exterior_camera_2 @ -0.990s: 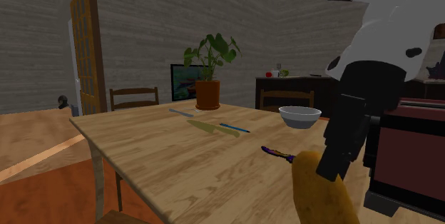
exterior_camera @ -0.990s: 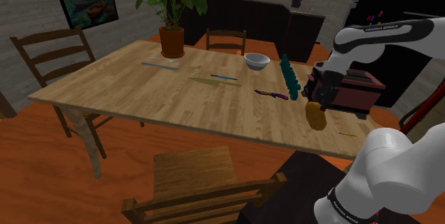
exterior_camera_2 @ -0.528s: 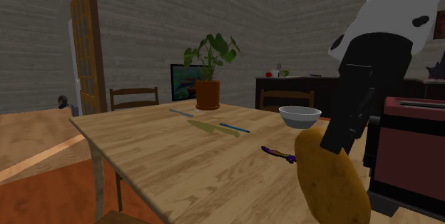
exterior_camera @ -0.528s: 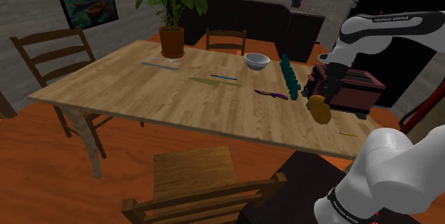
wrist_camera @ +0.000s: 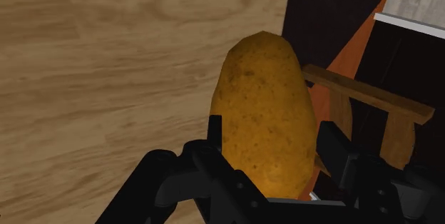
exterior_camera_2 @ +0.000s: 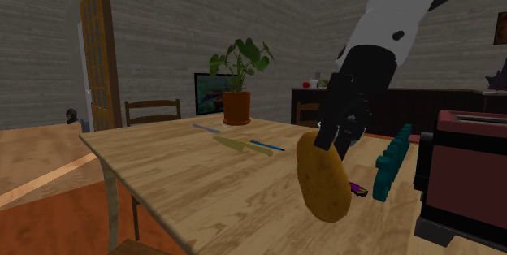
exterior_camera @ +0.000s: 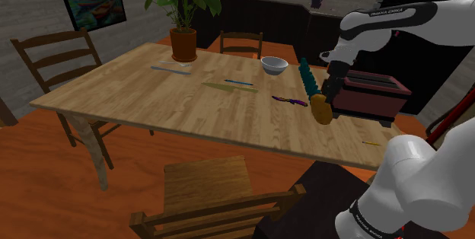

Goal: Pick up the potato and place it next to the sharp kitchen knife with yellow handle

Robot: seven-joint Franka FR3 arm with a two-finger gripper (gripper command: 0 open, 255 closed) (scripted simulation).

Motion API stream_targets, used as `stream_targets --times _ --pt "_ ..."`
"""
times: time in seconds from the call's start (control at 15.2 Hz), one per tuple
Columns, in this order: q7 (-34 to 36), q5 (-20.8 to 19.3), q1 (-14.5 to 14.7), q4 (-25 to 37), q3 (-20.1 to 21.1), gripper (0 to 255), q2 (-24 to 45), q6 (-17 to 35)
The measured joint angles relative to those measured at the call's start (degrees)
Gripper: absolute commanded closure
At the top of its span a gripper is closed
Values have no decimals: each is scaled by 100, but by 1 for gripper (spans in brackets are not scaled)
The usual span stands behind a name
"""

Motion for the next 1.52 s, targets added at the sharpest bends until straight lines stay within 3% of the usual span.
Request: stream_targets --times 0.4,0.59,0.99,1.52 --pt "-283 1157 743 812 -375 255 1421 11" --pt "-570 1914 827 1352 -450 255 2363 -171" --pt "-630 3093 412 2650 -40 255 3822 -754" --pt "-96 4292 -625 4959 754 255 5527 -1515"
